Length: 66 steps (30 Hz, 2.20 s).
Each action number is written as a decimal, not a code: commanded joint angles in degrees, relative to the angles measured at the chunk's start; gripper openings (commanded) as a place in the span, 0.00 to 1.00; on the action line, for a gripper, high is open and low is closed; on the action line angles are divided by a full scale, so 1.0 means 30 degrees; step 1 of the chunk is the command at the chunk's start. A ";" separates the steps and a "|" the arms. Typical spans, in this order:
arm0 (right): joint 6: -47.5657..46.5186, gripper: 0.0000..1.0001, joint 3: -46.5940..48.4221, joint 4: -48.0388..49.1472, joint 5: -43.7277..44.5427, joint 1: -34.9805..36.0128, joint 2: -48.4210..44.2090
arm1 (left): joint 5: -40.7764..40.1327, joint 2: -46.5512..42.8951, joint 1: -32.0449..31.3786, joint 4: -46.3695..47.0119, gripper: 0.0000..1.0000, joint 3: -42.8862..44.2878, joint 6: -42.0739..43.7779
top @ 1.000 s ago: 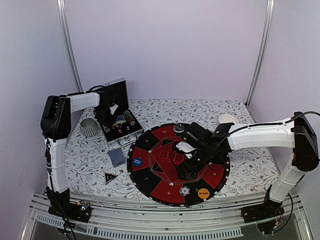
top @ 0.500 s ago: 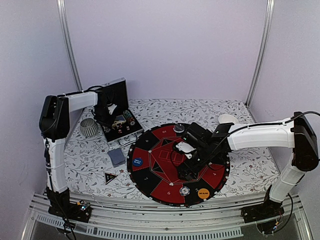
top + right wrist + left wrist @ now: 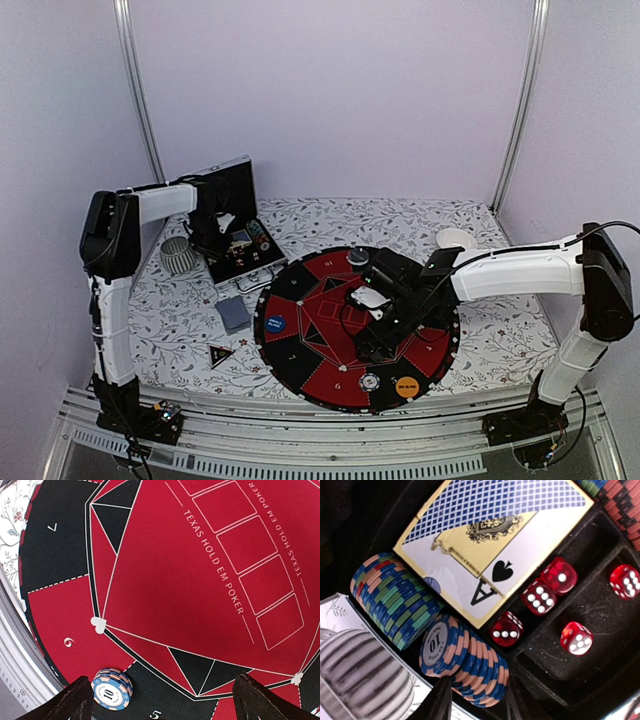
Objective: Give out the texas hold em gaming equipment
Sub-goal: Adjust the poker chips pile in the chip case, then pick up the pile of poker chips from the chip case.
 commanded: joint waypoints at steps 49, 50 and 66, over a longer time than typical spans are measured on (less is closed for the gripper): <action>-0.0071 0.99 0.0491 -0.0250 -0.0701 -0.0085 0.0386 | -0.0544 0.0196 0.0621 0.1471 0.45 -0.0352 0.0428; -0.0059 0.99 0.0478 -0.0230 -0.0733 -0.0078 0.0413 | -0.0501 0.0100 0.0567 0.1479 0.44 -0.0356 0.0399; -0.0065 0.99 0.0531 -0.0321 -0.1039 -0.0096 0.0534 | -0.0363 -0.0583 0.0792 0.1906 0.25 -0.0531 0.0404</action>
